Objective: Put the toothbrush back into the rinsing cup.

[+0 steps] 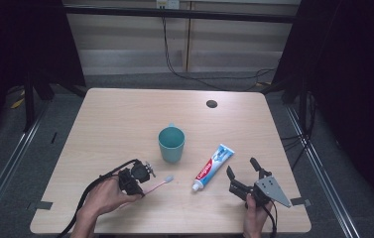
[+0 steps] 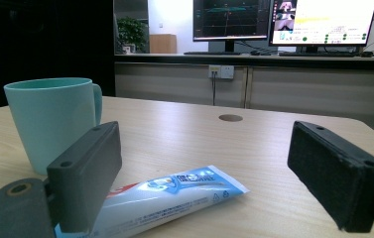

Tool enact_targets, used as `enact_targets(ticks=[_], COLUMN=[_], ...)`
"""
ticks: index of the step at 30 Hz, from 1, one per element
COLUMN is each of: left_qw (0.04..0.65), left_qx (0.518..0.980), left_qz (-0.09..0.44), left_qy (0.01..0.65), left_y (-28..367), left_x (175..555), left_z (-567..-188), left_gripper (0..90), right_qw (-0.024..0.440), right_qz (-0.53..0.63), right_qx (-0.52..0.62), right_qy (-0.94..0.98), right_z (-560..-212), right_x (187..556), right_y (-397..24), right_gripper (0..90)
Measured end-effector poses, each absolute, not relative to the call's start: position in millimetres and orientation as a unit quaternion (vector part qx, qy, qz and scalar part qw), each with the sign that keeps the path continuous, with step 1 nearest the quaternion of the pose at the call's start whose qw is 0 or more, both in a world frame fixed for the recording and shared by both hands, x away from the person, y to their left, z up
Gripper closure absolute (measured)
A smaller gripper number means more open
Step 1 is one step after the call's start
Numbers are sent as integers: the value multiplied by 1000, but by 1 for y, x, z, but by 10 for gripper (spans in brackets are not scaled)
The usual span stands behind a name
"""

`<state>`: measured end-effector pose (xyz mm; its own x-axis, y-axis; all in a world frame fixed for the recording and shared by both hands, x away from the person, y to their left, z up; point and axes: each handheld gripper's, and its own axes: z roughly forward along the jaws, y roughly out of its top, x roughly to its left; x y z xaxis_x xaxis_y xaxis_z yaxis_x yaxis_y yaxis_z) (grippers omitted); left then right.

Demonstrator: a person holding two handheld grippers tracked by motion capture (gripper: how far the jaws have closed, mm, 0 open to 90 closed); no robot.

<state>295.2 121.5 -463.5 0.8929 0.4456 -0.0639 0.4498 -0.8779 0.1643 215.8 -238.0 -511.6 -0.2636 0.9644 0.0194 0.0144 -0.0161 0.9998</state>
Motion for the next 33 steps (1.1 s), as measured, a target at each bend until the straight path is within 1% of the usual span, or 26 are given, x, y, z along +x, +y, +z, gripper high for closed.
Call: enact_targets(ticks=[3, 5, 10, 13, 14, 15, 20, 22, 25, 27, 28, 29, 30, 33], left_qw=[89, 97, 94, 94, 98, 98, 101, 99, 94, 100, 104, 107, 108, 113], left_qx=[971, 970, 967, 968, 968, 968, 969, 967, 970, 969, 968, 967, 969, 969], left_qz=[-8, -7, -25, -27, -23, -23, -23, -23, -4, -1, 1, 4, 12, 11], left_qy=[220, 224, 236, 232, 230, 230, 224, 232, 224, 224, 229, 229, 223, 220], left_y=[122, 124, 126, 125, 124, 124, 119, 116, 112, 111, 112, 112, 111, 113], left_x=[294, 295, 297, 297, 298, 298, 302, 302, 300, 299, 297, 295, 292, 293], left_z=[-463, -464, -464, -464, -464, -464, -464, -464, -464, -464, -464, -464, -464, -464], left_gripper=[787, 787, 780, 676, 700, 706, 687, 685, 699, 721, 753, 753, 780, 786], right_qw=[422, 422, 422, 422, 422, 422, 422, 422, 422, 422, 422, 422, 421, 422], right_qz=[563, 563, 563, 563, 563, 563, 563, 563, 563, 564, 563, 563, 563, 563], right_qx=[436, 436, 437, 436, 436, 436, 436, 437, 437, 437, 437, 437, 437, 437], right_qy=[561, 561, 561, 561, 561, 561, 561, 561, 561, 560, 561, 561, 560, 561], right_z=[-512, -512, -512, -512, -512, -512, -512, -512, -512, -512, -512, -512, -512, -512], right_x=[216, 216, 216, 216, 216, 216, 216, 216, 216, 216, 216, 216, 216, 216], right_y=[-238, -238, -238, -238, -238, -238, -238, -238, -238, -238, -238, -238, -238, -238], right_gripper=[129, 129, 129, 129, 129, 129, 129, 129, 129, 129, 129, 129, 129, 129])
